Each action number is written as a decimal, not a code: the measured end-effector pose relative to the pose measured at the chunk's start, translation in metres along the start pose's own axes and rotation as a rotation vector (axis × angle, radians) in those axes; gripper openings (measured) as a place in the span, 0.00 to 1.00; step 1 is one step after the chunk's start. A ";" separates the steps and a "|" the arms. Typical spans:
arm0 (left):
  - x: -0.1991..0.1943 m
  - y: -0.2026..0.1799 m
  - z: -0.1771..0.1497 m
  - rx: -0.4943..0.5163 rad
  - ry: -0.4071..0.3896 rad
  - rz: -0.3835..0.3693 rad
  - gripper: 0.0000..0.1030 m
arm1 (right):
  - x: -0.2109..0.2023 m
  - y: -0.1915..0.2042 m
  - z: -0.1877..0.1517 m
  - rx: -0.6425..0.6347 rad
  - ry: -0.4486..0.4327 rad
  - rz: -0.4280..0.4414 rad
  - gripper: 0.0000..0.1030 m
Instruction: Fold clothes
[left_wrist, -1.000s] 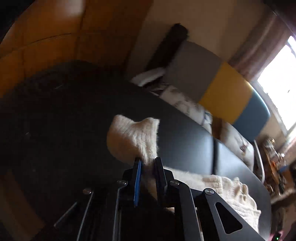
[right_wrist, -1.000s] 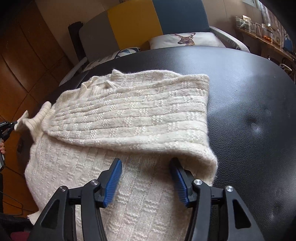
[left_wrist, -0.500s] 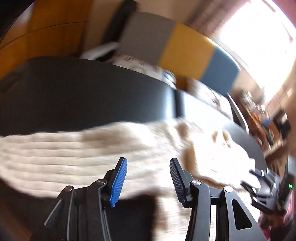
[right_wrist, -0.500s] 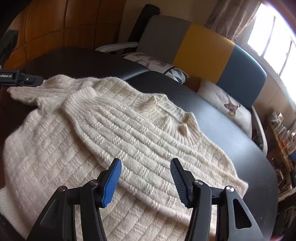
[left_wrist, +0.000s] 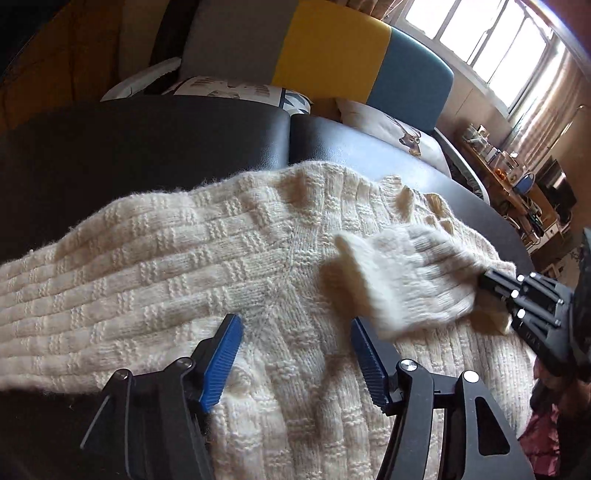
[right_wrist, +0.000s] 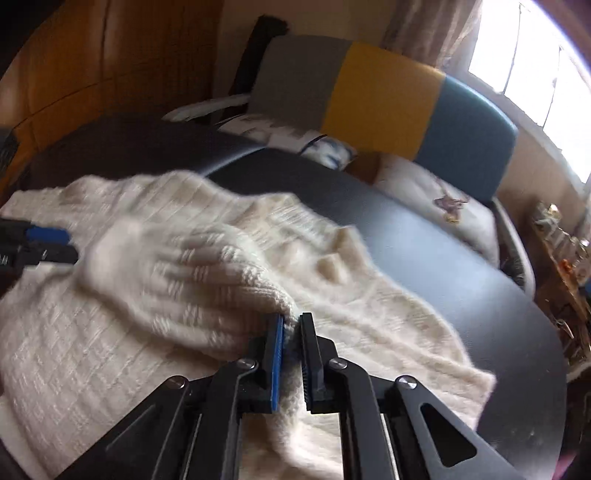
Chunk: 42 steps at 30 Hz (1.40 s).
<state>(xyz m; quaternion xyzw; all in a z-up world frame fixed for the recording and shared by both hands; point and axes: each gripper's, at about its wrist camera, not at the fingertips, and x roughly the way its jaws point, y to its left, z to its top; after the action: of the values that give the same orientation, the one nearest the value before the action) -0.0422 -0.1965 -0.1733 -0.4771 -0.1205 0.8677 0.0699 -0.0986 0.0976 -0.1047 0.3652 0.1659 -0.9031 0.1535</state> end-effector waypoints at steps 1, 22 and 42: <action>0.002 -0.002 0.000 0.006 0.001 0.004 0.63 | -0.010 -0.028 0.002 0.066 -0.028 -0.047 0.07; 0.020 -0.079 0.038 0.210 -0.035 -0.029 0.71 | -0.016 -0.117 -0.055 0.358 0.149 0.106 0.28; 0.141 -0.113 0.151 0.234 0.007 0.102 0.76 | 0.126 -0.155 0.014 0.389 0.291 0.078 0.27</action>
<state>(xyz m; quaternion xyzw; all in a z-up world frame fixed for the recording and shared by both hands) -0.2444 -0.0758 -0.1780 -0.4741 0.0061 0.8767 0.0811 -0.2557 0.2114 -0.1556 0.5204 -0.0049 -0.8492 0.0896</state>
